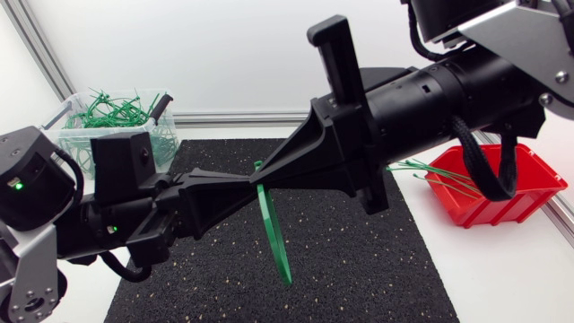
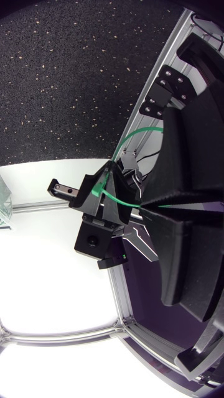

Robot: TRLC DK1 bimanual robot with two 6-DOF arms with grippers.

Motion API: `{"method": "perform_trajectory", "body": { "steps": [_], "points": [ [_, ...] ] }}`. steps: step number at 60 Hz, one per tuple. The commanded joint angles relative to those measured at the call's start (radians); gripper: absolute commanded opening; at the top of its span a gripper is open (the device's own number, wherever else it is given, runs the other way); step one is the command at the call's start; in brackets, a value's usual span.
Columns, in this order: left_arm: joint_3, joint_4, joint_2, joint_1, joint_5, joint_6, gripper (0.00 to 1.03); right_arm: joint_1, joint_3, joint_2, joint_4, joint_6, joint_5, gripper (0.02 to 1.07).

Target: Take a green cable tie from the red box, thread the tail through the head to close it, then place it in the transparent bin on the left.

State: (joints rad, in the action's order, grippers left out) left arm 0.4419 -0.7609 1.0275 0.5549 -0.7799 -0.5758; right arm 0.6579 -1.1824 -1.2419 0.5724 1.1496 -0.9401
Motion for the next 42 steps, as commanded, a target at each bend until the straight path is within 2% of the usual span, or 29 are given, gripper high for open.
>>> {"method": "perform_trajectory", "body": {
  "steps": [1, 42],
  "points": [
    [0.004, -0.021, 0.028, -0.012, -0.007, 0.007, 0.04, -0.006, 0.021, 0.009, -0.003, 0.027, 0.004, 0.08],
    [0.029, -0.017, 0.019, -0.018, -0.007, 0.002, 0.04, -0.006, 0.041, -0.002, -0.011, 0.021, 0.000, 0.08]
  ]
}}
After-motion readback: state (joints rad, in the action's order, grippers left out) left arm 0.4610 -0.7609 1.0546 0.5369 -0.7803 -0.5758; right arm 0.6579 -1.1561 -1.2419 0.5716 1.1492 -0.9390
